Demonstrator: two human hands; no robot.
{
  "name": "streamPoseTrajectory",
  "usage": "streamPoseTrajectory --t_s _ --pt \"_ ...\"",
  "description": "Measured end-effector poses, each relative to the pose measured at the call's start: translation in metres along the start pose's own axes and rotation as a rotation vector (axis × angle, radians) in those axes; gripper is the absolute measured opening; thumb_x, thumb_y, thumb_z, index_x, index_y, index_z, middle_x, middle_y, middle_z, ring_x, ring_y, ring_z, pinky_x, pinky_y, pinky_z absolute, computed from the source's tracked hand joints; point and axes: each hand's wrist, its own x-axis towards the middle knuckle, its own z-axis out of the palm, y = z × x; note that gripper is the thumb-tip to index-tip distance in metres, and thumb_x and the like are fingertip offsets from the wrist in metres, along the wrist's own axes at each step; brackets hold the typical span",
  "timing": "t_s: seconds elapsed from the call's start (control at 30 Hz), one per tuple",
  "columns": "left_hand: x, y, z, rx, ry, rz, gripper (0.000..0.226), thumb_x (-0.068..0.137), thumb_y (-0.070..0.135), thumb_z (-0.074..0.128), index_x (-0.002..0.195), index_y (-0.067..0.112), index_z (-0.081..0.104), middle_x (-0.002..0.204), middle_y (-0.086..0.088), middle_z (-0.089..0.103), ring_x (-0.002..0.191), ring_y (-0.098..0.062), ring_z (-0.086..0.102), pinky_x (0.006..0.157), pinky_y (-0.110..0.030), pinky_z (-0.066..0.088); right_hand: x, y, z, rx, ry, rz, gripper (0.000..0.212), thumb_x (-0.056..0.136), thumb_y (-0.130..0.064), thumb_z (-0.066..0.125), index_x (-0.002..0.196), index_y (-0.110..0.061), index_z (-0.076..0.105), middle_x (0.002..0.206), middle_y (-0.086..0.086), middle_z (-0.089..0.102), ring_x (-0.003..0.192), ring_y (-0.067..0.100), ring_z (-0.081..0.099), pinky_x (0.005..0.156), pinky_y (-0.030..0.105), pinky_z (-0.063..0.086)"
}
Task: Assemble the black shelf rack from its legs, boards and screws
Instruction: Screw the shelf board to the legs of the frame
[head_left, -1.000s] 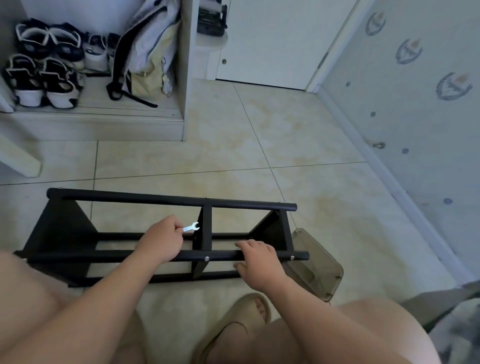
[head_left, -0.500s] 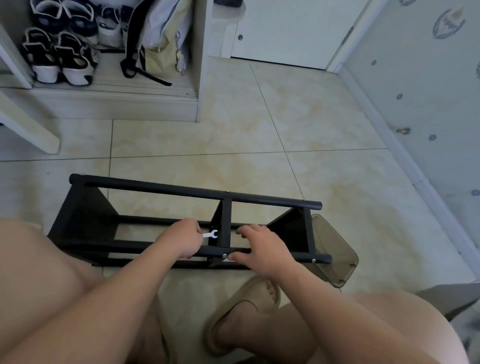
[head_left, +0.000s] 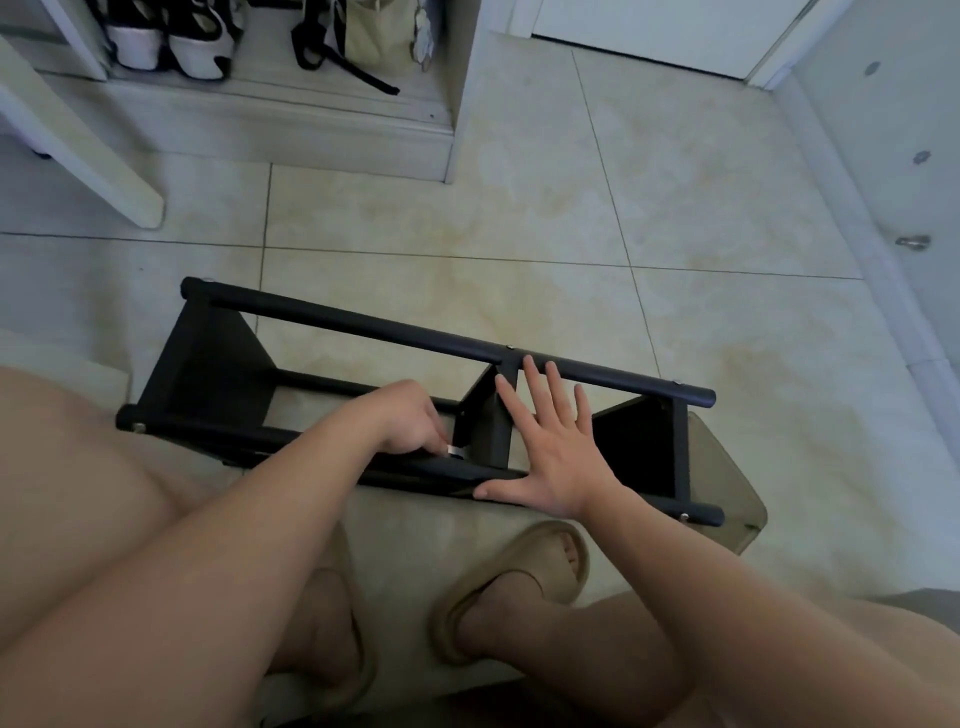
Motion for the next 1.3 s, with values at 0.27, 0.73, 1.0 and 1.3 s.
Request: streamPoseTrajectory --t_s 0.27,0.73,1.0,1.3 --pt "0.013 -0.003 0.007 -0.351 -0.032 -0.045 0.009 0.085 0.012 0.068 0.079 0.018 0.073 0.081 -0.002 0.074 0.074 -0.013 0.07 0.069 -0.027 0.053 -0.001 -0.002 0.006 0.098 0.063 0.028 0.128 0.062 -0.1 0.041 0.155 -0.041 -0.024 0.163 0.003 -0.035 0.148 0.025 -0.036 0.121 0.053 -0.017" --pt "0.014 0.015 0.032 -0.485 0.132 0.003 0.012 0.094 0.02 0.064 0.088 0.012 0.071 0.068 0.006 0.075 0.067 -0.007 0.072 0.069 -0.025 0.052 -0.002 -0.003 0.005 0.16 0.084 0.042 0.128 0.06 -0.098 0.046 0.16 -0.04 -0.009 0.166 0.0 -0.029 0.149 0.021 -0.035 0.124 0.054 -0.01" --pt "0.011 0.019 0.032 -0.503 0.138 0.036 0.014 0.096 0.023 0.063 0.086 0.018 0.071 0.077 0.007 0.076 0.069 -0.006 0.071 0.064 -0.023 0.046 -0.003 -0.003 0.006 0.165 0.111 0.035 0.127 0.061 -0.099 0.044 0.161 -0.038 -0.005 0.167 0.0 -0.027 0.15 0.021 -0.033 0.124 0.054 -0.009" --pt "0.01 0.021 0.03 -0.496 0.131 -0.003 0.016 0.097 0.025 0.062 0.101 0.012 0.071 0.089 0.003 0.077 0.075 -0.008 0.069 0.066 -0.023 0.047 -0.003 -0.003 0.006 0.171 0.109 0.034 0.127 0.061 -0.098 0.045 0.162 -0.037 -0.003 0.167 0.0 -0.026 0.15 0.021 -0.032 0.124 0.056 -0.004"
